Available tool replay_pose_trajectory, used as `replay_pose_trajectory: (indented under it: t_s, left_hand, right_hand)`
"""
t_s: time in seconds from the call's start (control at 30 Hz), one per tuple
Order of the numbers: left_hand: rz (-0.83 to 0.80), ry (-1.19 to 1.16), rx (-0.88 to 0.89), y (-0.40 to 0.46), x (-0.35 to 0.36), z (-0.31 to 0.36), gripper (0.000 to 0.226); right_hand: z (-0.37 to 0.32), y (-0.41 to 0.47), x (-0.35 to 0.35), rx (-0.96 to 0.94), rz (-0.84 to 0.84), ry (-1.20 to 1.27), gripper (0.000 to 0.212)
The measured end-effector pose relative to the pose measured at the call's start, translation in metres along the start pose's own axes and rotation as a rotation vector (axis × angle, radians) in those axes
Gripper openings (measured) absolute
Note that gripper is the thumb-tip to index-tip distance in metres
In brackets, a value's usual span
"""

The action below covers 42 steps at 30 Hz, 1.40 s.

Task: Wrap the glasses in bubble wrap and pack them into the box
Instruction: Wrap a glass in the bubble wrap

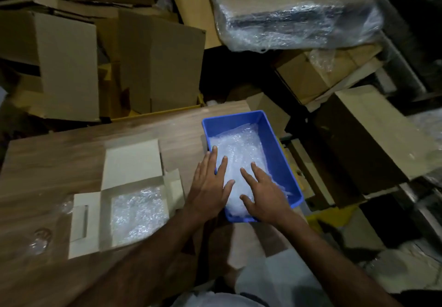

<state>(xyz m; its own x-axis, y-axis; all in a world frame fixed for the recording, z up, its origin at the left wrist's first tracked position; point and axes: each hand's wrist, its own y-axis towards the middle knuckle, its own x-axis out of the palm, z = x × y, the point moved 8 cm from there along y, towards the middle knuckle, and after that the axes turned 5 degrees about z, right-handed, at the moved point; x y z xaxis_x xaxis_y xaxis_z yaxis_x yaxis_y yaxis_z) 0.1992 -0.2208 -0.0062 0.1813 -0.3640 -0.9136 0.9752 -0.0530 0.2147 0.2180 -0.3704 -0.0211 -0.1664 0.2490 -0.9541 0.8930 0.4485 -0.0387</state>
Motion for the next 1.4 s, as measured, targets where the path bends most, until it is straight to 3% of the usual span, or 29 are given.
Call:
replay_pose_trajectory:
  t_s: [0.1, 0.2, 0.3, 0.53, 0.67, 0.8, 0.9, 0.97, 1.13, 1.27, 1.4]
  left_hand:
    - [-0.091, 0.050, -0.022, 0.008, 0.022, 0.004, 0.068]
    - [-0.136, 0.098, -0.051, 0.010, 0.034, 0.003, 0.069]
    - [-0.149, 0.102, -0.085, 0.012, 0.036, 0.004, 0.074]
    - [-0.163, 0.055, -0.138, 0.012, 0.038, 0.005, 0.078]
    - [-0.174, 0.044, -0.152, 0.012, 0.037, 0.005, 0.078]
    - [-0.174, 0.043, -0.158, 0.013, 0.036, 0.007, 0.078]
    - [-0.175, 0.046, -0.161, 0.012, 0.035, 0.007, 0.078]
    - [-0.175, 0.050, -0.162, 0.012, 0.034, 0.007, 0.078]
    - [-0.194, 0.059, -0.162, 0.013, 0.037, 0.006, 0.081]
    - [-0.204, 0.063, -0.162, 0.013, 0.037, 0.006, 0.083]
    - [-0.205, 0.063, -0.156, 0.012, 0.038, 0.006, 0.085]
  right_hand:
    - [0.030, -0.001, 0.020, 0.091, -0.311, -0.079, 0.093]
    - [0.040, 0.007, 0.033, 0.110, -0.446, -0.093, 0.098]
    - [0.041, 0.017, 0.043, 0.075, -0.516, -0.155, 0.088]
    - [0.040, 0.032, 0.044, -0.081, -0.371, -0.222, 0.037]
    - [0.038, 0.037, 0.035, -0.109, -0.299, -0.207, 0.028]
    - [0.043, 0.036, 0.033, -0.097, -0.295, -0.180, 0.028]
    - [0.054, 0.029, 0.033, -0.041, -0.404, -0.252, 0.066]
    - [0.062, 0.024, 0.029, 0.013, -0.487, -0.321, 0.079]
    - [0.064, 0.016, 0.023, 0.057, -0.581, -0.362, 0.071]
    - [0.057, 0.019, 0.022, 0.042, -0.514, -0.305, 0.053]
    - [0.055, 0.022, 0.024, 0.022, -0.447, -0.210, 0.054]
